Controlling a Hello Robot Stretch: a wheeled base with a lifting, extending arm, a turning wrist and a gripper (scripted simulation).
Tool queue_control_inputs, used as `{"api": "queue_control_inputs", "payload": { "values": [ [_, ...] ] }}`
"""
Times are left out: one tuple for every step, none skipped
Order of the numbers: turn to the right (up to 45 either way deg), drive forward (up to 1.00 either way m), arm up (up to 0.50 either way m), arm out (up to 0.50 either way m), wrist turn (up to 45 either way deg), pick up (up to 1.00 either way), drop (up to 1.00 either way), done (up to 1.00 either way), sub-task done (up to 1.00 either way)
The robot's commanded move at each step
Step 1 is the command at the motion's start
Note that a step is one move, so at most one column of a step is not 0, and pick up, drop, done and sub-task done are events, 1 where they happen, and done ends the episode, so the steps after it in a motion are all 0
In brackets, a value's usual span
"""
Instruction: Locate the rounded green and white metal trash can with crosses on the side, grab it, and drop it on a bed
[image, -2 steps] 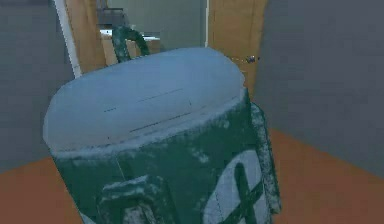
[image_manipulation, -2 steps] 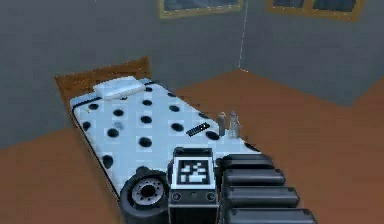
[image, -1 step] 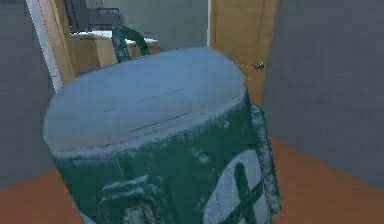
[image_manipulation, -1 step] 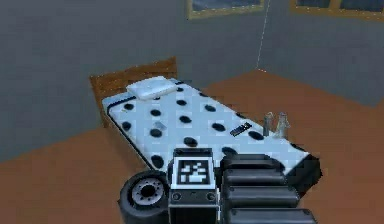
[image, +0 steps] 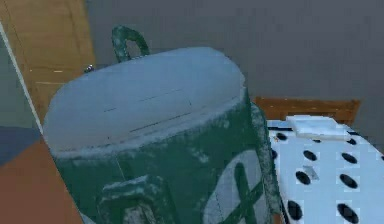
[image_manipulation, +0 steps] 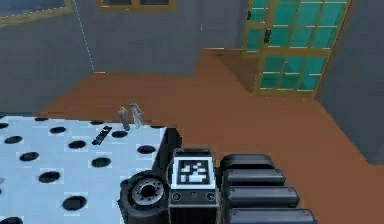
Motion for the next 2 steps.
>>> {"api": "queue_control_inputs", "payload": {
  "values": [
    [3.0, 0.0, 0.0, 0.0, 0.0, 0.0, 0.0, 0.0, 0.0],
    [-45.0, 0.0, 0.0, 0.0, 0.0, 0.0, 0.0, 0.0, 0.0]
  ]
}}
